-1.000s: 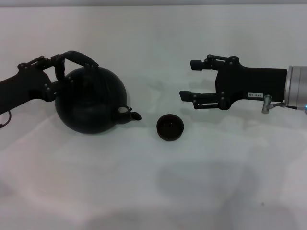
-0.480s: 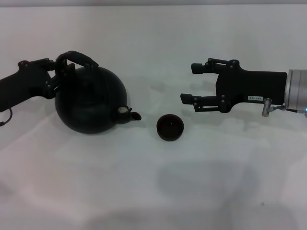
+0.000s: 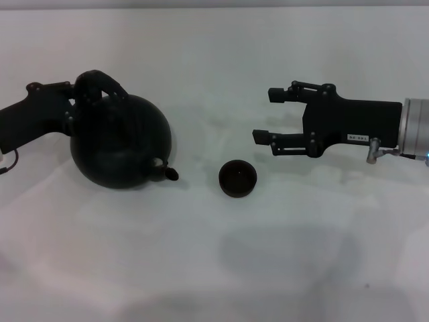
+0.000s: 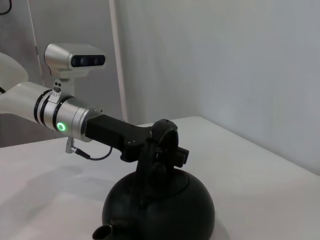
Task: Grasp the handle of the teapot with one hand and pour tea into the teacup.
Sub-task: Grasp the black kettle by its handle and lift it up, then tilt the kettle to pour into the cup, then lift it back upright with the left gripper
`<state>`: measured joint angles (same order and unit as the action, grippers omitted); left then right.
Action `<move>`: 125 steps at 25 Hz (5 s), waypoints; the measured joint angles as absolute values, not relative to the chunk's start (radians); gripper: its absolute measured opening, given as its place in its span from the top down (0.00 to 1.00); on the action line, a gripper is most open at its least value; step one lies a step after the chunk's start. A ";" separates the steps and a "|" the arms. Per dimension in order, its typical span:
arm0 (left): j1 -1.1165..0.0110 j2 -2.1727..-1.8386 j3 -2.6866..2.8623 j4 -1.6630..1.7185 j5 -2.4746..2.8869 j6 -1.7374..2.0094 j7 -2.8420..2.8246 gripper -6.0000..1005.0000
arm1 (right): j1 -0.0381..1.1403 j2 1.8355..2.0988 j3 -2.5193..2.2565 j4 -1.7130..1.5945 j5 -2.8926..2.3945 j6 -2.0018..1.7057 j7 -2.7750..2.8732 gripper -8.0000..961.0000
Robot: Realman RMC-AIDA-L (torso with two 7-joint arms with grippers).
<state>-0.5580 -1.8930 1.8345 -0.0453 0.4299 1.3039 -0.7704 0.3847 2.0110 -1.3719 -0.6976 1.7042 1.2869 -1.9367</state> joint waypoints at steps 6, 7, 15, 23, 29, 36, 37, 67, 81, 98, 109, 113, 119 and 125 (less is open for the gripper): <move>-0.563 -1.890 1.833 -0.044 0.430 1.303 -0.766 0.88 | 0.384 2.011 -1.368 -0.696 1.706 1.287 -1.941 0.10; -0.565 -1.888 1.834 -0.043 0.430 1.303 -0.771 0.88 | 0.384 2.011 -1.367 -0.696 1.709 1.287 -1.942 0.10; -0.609 -1.856 1.842 -0.041 0.437 1.302 -0.883 0.88 | 0.376 2.009 -1.339 -0.679 1.769 1.288 -1.994 0.10; -0.723 -1.822 1.941 -0.041 0.453 1.221 -1.032 0.88 | 0.364 2.008 -1.246 -0.606 1.832 1.330 -2.094 0.10; -0.815 -1.829 2.030 -0.041 0.459 1.134 -1.087 0.88 | 0.357 2.008 -1.163 -0.544 1.867 1.368 -2.146 0.10; -0.886 -1.830 2.082 -0.040 0.465 1.082 -1.143 0.88 | 0.345 2.006 -1.127 -0.517 1.881 1.378 -2.166 0.10; -0.896 -1.830 2.091 -0.038 0.465 1.074 -1.150 0.88 | 0.342 2.006 -1.124 -0.517 1.883 1.378 -2.168 0.10; -0.975 -1.806 2.142 0.110 0.557 0.966 -1.082 0.88 | 0.339 1.998 -1.075 -0.505 1.880 1.369 -2.188 0.10; -0.641 -1.771 1.803 0.889 1.384 0.666 -1.576 0.88 | 0.343 1.996 -1.073 -0.496 1.882 1.368 -2.191 0.10; -0.393 -2.073 1.414 1.285 2.179 0.808 -1.745 0.88 | 0.360 2.003 -1.076 -0.467 1.884 1.365 -2.206 0.10; -0.350 -2.078 1.444 1.299 2.062 0.774 -1.746 0.88 | 0.362 2.003 -1.075 -0.466 1.885 1.360 -2.206 0.10; -0.339 -2.078 1.497 1.301 2.055 0.738 -1.747 0.88 | 0.362 2.003 -1.075 -0.466 1.885 1.359 -2.206 0.10; -0.337 -2.080 1.556 1.312 2.054 0.713 -1.754 0.88 | 0.363 2.003 -1.075 -0.466 1.885 1.358 -2.206 0.10; -0.335 -2.079 1.607 1.332 2.058 0.694 -1.751 0.88 | 0.356 2.003 -1.074 -0.466 1.885 1.357 -2.206 0.10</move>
